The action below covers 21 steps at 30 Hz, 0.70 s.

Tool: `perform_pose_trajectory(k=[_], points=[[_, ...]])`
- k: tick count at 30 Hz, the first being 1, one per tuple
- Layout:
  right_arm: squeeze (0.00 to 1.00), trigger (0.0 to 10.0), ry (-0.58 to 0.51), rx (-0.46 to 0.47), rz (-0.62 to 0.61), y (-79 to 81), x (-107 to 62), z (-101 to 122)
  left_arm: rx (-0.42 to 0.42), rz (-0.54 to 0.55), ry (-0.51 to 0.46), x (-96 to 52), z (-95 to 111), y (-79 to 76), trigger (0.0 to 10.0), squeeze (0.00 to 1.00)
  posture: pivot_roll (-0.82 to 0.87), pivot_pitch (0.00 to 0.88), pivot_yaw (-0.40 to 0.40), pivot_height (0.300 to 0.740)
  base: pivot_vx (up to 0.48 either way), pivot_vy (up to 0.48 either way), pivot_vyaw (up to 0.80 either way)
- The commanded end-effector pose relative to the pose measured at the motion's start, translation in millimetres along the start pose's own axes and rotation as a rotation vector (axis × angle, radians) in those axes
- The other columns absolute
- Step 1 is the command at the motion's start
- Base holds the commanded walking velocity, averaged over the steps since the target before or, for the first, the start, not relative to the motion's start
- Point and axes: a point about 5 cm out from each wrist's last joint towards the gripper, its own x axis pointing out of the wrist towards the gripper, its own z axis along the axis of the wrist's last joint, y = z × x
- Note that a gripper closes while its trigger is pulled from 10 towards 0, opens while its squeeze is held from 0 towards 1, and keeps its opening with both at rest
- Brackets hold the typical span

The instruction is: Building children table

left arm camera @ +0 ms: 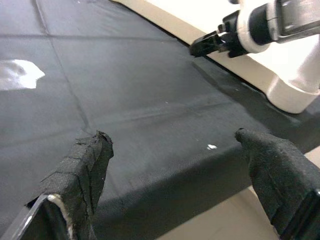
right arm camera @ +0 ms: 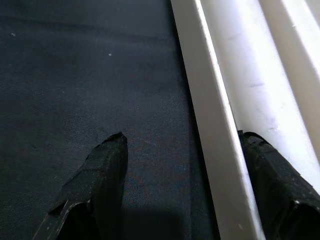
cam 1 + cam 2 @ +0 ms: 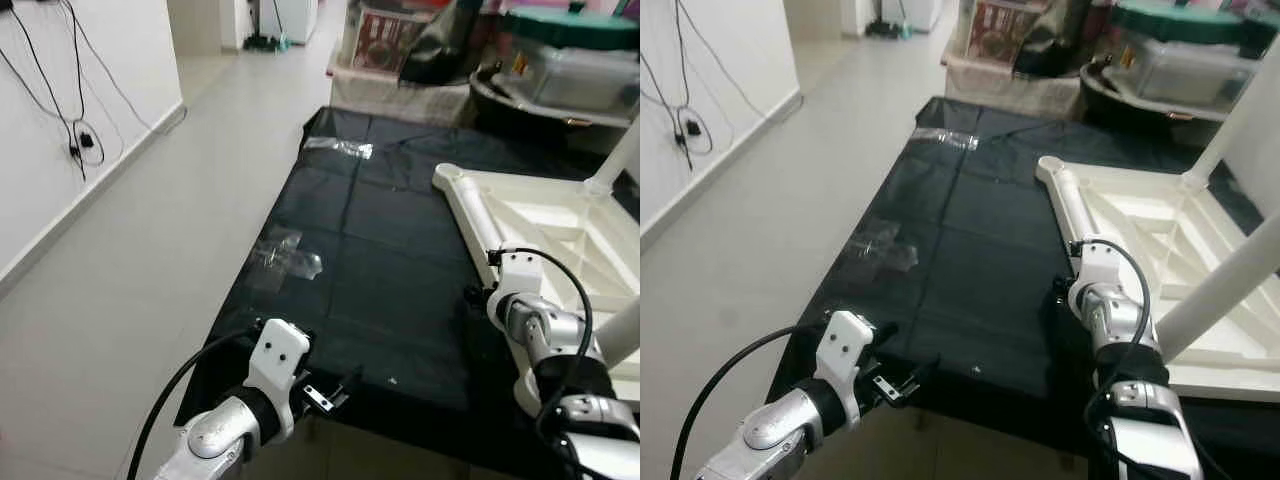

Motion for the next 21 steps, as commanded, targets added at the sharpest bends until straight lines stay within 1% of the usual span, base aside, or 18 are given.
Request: perform_pose_trajectory(k=[1, 2, 3, 4, 7, 8, 10, 11, 12, 14, 21], points=[[0.00, 10.0, 0.029, -0.016, 0.004, -4.0, 1.1, -1, -0.013, -0.011, 0.023, -3.4, -1, -3.6, 10.0, 0.00, 0.13, 0.194, -0.119, 0.740, 0.000, 0.000, 0.00], [0.00, 10.0, 0.029, -0.016, 0.004, -4.0, 1.1, -1, -0.013, -0.011, 0.023, -3.4, -1, -3.6, 10.0, 0.00, 0.13, 0.194, -0.119, 0.740, 0.000, 0.000, 0.00], [0.00, 10.0, 0.045, -0.038, 0.046, -2.6, 2.1, 1, -0.023, -0.010, 0.033, -6.1, -1, -5.9, 10.0, 0.00, 0.12, 0.201, -0.120, 0.740, 0.000, 0.000, 0.00], [0.00, 10.0, 0.045, -0.038, 0.046, -2.6, 2.1, 1, -0.023, -0.010, 0.033, -6.1, -1, -5.9, 10.0, 0.00, 0.12, 0.201, -0.120, 0.740, 0.000, 0.000, 0.00], [0.00, 10.0, 0.093, -0.064, 0.135, 1.8, 2.5, 0, -0.030, -0.009, 0.041, -8.5, 0, -7.7, 10.0, 0.00, 0.12, 0.206, -0.121, 0.740, 0.000, 0.000, 0.00], [0.00, 10.0, 0.093, -0.064, 0.135, 1.8, 2.5, 0, -0.030, -0.009, 0.041, -8.5, 0, -7.7, 10.0, 0.00, 0.12, 0.206, -0.121, 0.740, 0.000, 0.000, 0.00], [0.00, 9.9, 0.128, -0.087, 0.184, 3.2, 2.7, -3, -0.032, -0.007, 0.045, -9.5, 1, -9.1, 10.0, 0.00, 0.12, 0.209, -0.124, 0.740, 0.000, 0.000, 0.00], [0.00, 0.0, 0.143, -0.109, 0.221, 4.3, 2.6, -3, -0.031, -0.005, 0.047, -9.9, 1, -9.5, 10.0, 0.00, 0.12, 0.209, -0.124, 0.740, 0.000, 0.000, 0.00], [0.00, 0.0, 0.143, -0.109, 0.221, 4.3, 2.6, -3, -0.031, -0.005, 0.047, -9.9, 1, -9.5, 10.0, 0.00, 0.12, 0.209, -0.124, 0.740, 0.000, 0.000, 0.00], [0.00, 0.0, 0.146, -0.160, 0.254, 4.6, 2.5, 0, -0.030, -0.003, 0.051, -10.9, 2, -10.0, 10.0, 0.00, 0.12, 0.210, -0.128, 0.740, 0.000, 0.000, 0.00], [0.00, 0.0, 0.122, -0.223, 0.288, 2.6, 1.9, 12, -0.025, 0.003, 0.055, -11.4, 3, -10.4, 10.0, 0.00, 0.12, 0.209, -0.132, 0.740, 0.000, 0.000, 0.00]])
